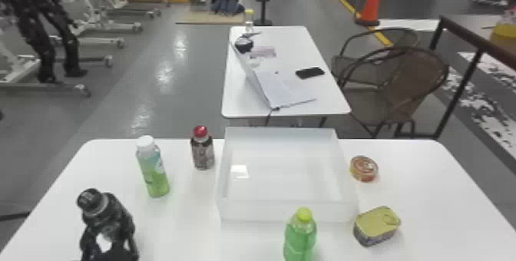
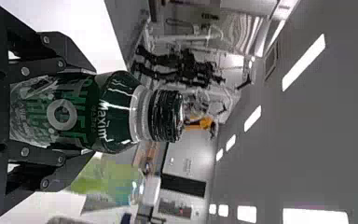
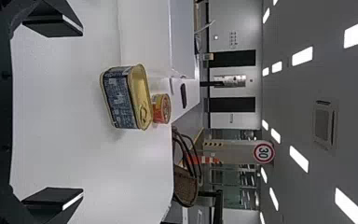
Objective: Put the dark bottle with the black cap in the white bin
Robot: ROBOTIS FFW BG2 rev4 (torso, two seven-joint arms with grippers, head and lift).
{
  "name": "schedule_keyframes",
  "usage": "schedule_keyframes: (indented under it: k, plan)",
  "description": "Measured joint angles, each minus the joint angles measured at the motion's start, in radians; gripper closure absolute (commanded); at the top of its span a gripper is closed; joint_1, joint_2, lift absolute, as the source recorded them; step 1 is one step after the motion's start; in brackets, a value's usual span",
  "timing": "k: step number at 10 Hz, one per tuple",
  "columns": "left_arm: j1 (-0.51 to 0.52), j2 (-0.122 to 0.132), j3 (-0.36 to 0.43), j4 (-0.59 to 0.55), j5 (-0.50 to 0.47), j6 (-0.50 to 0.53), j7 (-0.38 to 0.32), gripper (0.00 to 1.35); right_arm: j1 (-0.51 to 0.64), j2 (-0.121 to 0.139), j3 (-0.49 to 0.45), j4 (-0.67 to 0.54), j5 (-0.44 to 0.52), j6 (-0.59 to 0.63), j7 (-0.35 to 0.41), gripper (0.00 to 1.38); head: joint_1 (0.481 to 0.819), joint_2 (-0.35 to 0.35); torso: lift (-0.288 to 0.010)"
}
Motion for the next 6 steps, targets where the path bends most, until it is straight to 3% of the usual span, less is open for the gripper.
schedule_keyframes:
  k: [2, 3, 6]
  plan:
    - [-0.026, 0.023, -0.055, -0.074, 0.076, 0.061, -0.170, 0.95, -0.001, 0.000, 0.000, 0.001, 0.000, 0.000, 0.002, 0.09, 0.549, 0.000, -0.100]
    - [-0.060, 0.016, -0.066, -0.084, 0.111, 0.106, -0.276, 0.95, -0.002, 0.000, 0.000, 0.003, -0.001, 0.000, 0.003, 0.09, 0.549, 0.000, -0.100]
    - [-0.211, -0.039, -0.053, -0.063, 0.161, 0.281, -0.550, 0.95, -0.004, 0.000, 0.000, 0.007, -0.005, 0.000, 0.003, 0.09, 0.549, 0.000, -0.100]
